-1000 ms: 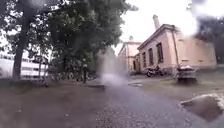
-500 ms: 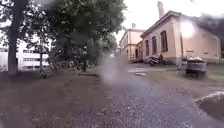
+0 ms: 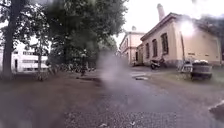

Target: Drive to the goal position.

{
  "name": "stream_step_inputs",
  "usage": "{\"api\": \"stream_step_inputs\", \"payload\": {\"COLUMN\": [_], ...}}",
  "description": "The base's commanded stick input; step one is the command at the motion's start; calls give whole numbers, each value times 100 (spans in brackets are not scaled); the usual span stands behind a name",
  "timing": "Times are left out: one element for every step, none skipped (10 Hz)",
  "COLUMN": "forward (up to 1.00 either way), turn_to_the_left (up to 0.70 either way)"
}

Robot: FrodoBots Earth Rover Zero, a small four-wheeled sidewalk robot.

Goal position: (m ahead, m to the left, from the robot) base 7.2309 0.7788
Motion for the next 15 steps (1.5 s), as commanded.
{"api": "stream_step_inputs", "payload": {"forward": [70, 70, 70, 70, 70, 70, 70, 70, 70, 70, 70, 70, 70, 70, 70], "turn_to_the_left": [0, 0, 0, 0, 0, 0, 0, 0, 0, 0, 0, 0, 0, 0, 0]}}
